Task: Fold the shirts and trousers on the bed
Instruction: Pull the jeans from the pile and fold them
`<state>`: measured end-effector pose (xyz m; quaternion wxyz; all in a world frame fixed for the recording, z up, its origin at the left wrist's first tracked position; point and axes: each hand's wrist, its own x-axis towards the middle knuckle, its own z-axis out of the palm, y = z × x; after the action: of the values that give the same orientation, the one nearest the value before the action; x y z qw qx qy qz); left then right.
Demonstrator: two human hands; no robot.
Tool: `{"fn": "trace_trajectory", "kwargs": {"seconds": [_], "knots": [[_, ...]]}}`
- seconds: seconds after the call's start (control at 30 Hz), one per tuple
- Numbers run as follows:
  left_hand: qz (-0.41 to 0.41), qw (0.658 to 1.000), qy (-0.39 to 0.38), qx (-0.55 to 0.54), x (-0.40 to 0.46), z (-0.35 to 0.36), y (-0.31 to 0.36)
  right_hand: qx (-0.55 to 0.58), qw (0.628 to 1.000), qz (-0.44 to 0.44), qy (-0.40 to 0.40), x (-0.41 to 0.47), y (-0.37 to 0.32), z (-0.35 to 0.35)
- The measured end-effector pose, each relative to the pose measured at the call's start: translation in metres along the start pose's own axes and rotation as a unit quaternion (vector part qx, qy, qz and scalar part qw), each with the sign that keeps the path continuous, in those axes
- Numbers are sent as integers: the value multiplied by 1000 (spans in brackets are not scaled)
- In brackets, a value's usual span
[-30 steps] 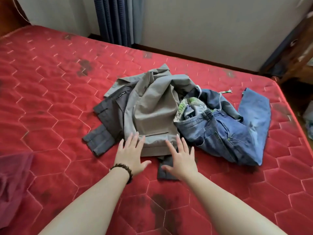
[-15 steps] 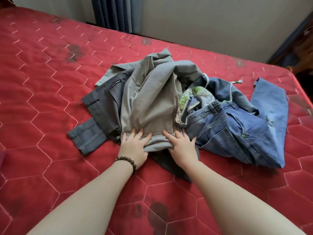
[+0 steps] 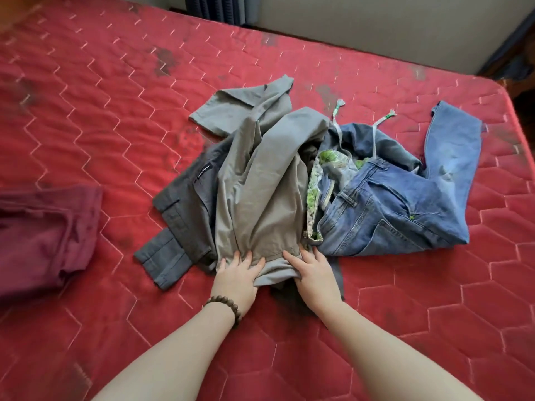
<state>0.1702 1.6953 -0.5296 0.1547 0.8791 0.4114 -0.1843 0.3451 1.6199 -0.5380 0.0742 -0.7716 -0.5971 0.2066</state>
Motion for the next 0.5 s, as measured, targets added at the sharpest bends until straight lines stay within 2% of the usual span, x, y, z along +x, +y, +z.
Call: {"fn": "trace_trajectory", "kwargs": {"seconds": [0.07, 0.17, 0.27, 0.33, 0.4, 0.5], "knots": [[3, 999, -23, 27, -29, 8, 4, -24, 999, -6, -24, -26, -7, -1], [-2, 999, -11, 34, -51, 10, 12, -63, 997, -16, -32, -48, -11, -18], [-6, 998, 59, -11, -47, -3, 29, -47, 995, -27, 82, -50, -5, -37], [20, 994, 105, -25, -31, -15, 44, -65, 989, -1, 135, -38, 5, -48], [43, 991, 126, -17, -7, -23, 58, -109, 988, 28, 105, -19, 18, -58], [49, 990, 133, -12, 27, -30, 71, -129, 988, 59, -52, 12, 37, -64]]}}
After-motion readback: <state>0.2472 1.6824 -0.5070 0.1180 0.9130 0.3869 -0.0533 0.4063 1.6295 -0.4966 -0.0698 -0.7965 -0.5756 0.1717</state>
